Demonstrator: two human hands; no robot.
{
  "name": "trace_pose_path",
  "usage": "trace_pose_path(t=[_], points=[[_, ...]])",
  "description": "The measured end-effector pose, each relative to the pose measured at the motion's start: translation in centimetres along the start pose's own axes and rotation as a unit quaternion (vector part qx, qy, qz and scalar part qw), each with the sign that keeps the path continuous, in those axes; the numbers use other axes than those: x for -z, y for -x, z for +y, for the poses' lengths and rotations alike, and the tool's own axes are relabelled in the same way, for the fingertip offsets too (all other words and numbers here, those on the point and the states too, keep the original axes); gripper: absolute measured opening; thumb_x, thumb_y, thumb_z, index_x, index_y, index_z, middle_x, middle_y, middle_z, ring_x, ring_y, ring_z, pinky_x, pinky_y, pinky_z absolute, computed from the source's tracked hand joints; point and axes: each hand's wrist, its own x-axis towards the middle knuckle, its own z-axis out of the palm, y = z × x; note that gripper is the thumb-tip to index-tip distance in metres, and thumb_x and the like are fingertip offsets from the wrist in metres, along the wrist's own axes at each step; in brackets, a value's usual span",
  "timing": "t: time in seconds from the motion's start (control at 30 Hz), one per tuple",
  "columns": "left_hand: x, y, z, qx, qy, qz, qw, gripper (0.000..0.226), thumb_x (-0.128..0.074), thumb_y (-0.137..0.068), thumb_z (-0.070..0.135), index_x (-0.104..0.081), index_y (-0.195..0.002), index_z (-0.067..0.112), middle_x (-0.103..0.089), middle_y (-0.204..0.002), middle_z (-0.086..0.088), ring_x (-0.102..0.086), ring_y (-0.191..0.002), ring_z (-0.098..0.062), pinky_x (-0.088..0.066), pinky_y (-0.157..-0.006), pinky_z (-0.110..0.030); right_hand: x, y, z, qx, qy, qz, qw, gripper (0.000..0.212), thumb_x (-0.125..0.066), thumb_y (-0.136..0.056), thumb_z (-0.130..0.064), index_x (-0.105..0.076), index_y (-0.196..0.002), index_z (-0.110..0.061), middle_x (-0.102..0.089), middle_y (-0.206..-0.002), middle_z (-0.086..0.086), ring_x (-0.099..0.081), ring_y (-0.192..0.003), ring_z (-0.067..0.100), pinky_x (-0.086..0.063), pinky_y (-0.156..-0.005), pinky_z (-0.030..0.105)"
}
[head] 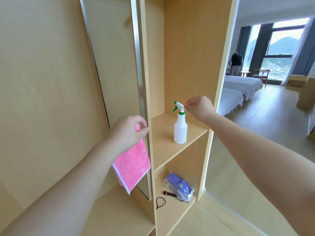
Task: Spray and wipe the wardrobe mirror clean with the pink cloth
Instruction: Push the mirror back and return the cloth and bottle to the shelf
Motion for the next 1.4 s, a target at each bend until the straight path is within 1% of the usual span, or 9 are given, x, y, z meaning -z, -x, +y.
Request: trace_pose_path(t=[0.13,0.3,0.67,0.8,0.9,1.03,1.13,1.27,1.4], points=[[-4.2,-2.7,3.1,-0.010,0.015,-0.003,1.000,0.010,-0.066,-0.084,0.039,-0.060,-0.081,0.031,-0.069,-0.079,-0.002,-0.061,-0.063,-0.020,-0.053,-0.065,-0.033,-0.2,-2.8,3.9,-0.030,0.000,-0.031,0.999,0.027,-0.059,-0.088,-0.026,-0.066,-0.109,-0.011,-0.068,-0.108,0.010,-0.064,-0.099,0.030,-0.053,-0.086,0.041],[-11.2,-6.6,5.6,0.011,0.006,-0.009,1.000,0.009,-0.065,-0.085,0.039,-0.061,-0.083,0.031,-0.053,-0.056,0.004,-0.042,-0.042,-0.011,-0.040,-0.051,-0.029,-2.3,-8.8,10.0,-0.022,0.012,-0.093,0.995,0.034,-0.060,-0.086,-0.024,-0.058,-0.117,-0.009,-0.064,-0.113,0.019,-0.062,-0.102,0.035,-0.052,-0.086,0.047],[-19.9,-16.1,8.3,0.196,0.028,0.053,0.979,0.020,-0.069,-0.082,0.042,-0.064,-0.092,0.025,-0.063,-0.086,0.005,-0.052,-0.057,-0.014,-0.044,-0.058,-0.030,-10.7,-22.8,17.2,-0.018,-0.030,-0.219,0.975,0.075,-0.064,-0.084,-0.027,-0.025,-0.145,-0.011,-0.053,-0.113,0.005,-0.058,-0.105,0.029,-0.048,-0.075,0.034],[-21.7,-16.5,7.9,0.242,0.004,0.060,0.968,0.013,-0.070,-0.081,0.036,-0.060,-0.085,0.027,-0.057,-0.069,0.007,-0.043,-0.046,-0.010,-0.036,-0.050,-0.027,-13.5,-24.6,18.4,-0.019,-0.055,-0.224,0.973,0.020,-0.065,-0.079,-0.021,-0.052,-0.090,-0.011,-0.047,-0.076,0.000,-0.051,-0.075,0.025,-0.035,-0.054,0.028],[-22.7,-16.2,7.1,0.276,-0.005,0.063,0.959,0.014,-0.068,-0.082,0.032,-0.057,-0.090,0.032,-0.062,-0.083,0.003,-0.050,-0.058,-0.016,-0.051,-0.064,-0.035,-14.0,-24.0,18.9,-0.020,-0.117,-0.207,0.971,0.018,-0.061,-0.081,-0.015,-0.045,-0.075,-0.010,-0.039,-0.064,0.000,-0.041,-0.063,0.022,-0.027,-0.049,0.027],[-23.4,-16.2,6.9,0.314,0.040,0.069,0.946,0.077,-0.074,-0.077,0.043,-0.032,-0.141,0.032,-0.059,-0.121,0.002,-0.058,-0.107,-0.019,-0.048,-0.092,-0.035,-11.3,-20.9,17.8,0.068,-0.195,-0.189,0.960,0.018,-0.065,-0.082,-0.017,-0.055,-0.074,-0.005,-0.050,-0.066,0.004,-0.047,-0.065,0.020,-0.033,-0.056,0.028],[-22.7,-16.1,7.4,0.316,0.077,0.065,0.943,0.109,-0.079,-0.071,0.047,-0.005,-0.151,0.036,-0.053,-0.132,0.000,-0.051,-0.121,-0.020,-0.040,-0.088,-0.026,-7.0,-17.1,15.9,0.161,-0.263,-0.232,0.923,0.006,-0.069,-0.083,-0.014,-0.064,-0.083,-0.011,-0.060,-0.074,0.000,-0.053,-0.068,0.010,-0.038,-0.061,0.023],[-21.7,-14.2,9.0,0.287,0.064,0.039,0.955,0.102,-0.076,-0.058,0.060,-0.017,-0.140,0.044,-0.062,-0.102,0.015,-0.061,-0.094,-0.010,-0.050,-0.075,-0.029,-3.7,-11.1,13.5,0.244,-0.342,-0.243,0.874,0.014,-0.071,-0.082,-0.012,-0.061,-0.076,-0.004,-0.058,-0.072,0.011,-0.050,-0.065,0.011,-0.038,-0.060,0.023],[-21.5,-10.7,10.4,0.257,0.022,0.064,0.964,0.040,-0.056,-0.053,0.059,-0.052,-0.078,0.029,-0.048,-0.059,0.010,-0.044,-0.052,-0.007,-0.034,-0.048,-0.023,-3.7,-6.6,12.2,0.234,-0.429,-0.225,0.843,0.018,-0.074,-0.078,-0.012,-0.069,-0.092,-0.022,-0.059,-0.089,0.005,-0.055,-0.084,0.007,-0.043,-0.069,0.014]])
